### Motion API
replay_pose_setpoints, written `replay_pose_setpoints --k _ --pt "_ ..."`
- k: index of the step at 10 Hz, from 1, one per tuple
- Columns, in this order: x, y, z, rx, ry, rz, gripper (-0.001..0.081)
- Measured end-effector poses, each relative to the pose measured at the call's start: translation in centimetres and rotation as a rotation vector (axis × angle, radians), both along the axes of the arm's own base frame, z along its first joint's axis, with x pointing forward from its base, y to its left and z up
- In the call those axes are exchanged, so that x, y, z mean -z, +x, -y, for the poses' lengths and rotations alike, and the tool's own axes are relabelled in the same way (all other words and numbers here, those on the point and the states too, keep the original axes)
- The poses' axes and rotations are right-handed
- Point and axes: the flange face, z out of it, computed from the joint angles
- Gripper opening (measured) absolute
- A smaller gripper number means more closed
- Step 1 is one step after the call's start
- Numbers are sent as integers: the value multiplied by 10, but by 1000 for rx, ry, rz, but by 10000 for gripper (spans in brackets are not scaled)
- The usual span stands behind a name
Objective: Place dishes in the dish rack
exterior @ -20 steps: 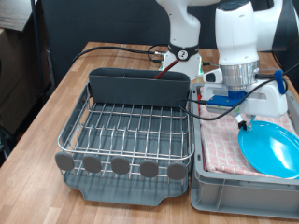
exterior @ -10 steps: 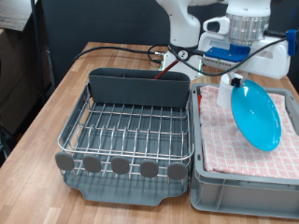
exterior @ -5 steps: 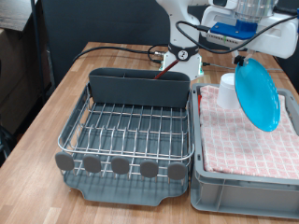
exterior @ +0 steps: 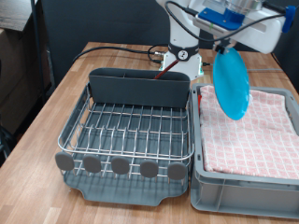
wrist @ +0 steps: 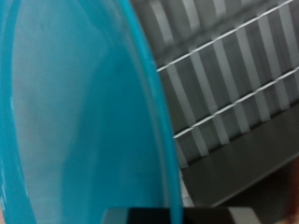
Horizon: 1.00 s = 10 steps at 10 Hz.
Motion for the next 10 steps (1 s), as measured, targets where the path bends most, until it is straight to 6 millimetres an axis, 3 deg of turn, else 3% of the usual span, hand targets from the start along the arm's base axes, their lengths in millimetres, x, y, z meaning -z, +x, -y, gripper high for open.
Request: replay_pose_setpoints --k 3,4,7,10 --pt "-19 4 52 -167 -196 -8 19" --pt "-22 7 70 -191 -188 -11 19" --pt "-23 6 77 -214 -204 -26 18" --pt "-31 9 116 -299 -304 -51 18"
